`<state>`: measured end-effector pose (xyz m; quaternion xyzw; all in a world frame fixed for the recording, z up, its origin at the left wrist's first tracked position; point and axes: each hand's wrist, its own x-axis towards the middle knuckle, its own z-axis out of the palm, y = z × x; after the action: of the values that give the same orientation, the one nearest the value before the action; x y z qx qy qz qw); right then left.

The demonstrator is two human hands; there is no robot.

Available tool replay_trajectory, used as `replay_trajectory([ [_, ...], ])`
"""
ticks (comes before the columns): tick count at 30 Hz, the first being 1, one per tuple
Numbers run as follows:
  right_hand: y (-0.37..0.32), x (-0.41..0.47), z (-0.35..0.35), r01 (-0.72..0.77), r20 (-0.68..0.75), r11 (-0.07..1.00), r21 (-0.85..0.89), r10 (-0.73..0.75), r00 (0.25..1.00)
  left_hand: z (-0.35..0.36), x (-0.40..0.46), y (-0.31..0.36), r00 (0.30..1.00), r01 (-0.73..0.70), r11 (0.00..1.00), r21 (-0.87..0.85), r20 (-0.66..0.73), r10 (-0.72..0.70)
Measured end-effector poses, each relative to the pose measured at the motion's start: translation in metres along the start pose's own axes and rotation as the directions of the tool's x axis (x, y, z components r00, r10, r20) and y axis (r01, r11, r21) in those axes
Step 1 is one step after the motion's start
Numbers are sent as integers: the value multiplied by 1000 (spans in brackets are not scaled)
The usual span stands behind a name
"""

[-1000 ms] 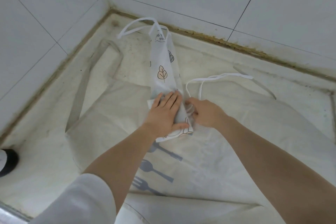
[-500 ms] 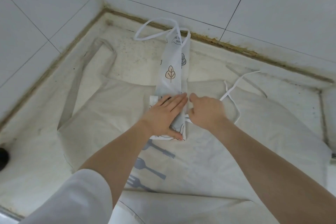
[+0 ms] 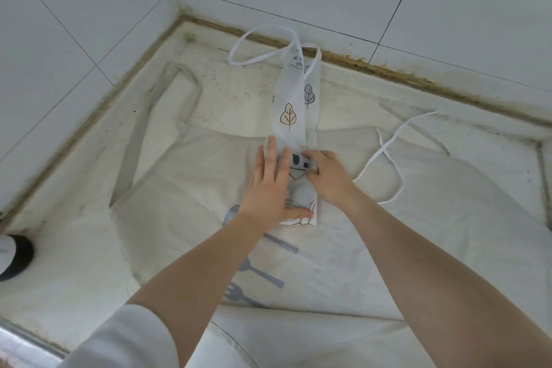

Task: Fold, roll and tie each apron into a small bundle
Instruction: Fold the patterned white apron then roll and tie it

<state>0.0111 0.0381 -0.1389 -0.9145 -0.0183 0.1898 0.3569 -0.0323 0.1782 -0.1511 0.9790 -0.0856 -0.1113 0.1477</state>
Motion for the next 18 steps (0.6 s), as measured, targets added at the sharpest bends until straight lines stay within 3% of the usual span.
replay_trajectory([
  [7,2,-6,-1,134,0,968,-211,-137,991,2,5,-8,986,40,994,-100,168,-23],
  [12,24,-25,-10,331,215,866,-375,-266,940,-19,18,-34,992,-24,925,-380,106,70],
  [15,35,-29,-12,390,351,782,-485,-235,907,-16,16,-47,984,-98,940,-326,107,140],
  [18,39,-27,-9,416,325,776,-474,-285,902,-12,15,-49,987,-102,960,-260,97,131],
])
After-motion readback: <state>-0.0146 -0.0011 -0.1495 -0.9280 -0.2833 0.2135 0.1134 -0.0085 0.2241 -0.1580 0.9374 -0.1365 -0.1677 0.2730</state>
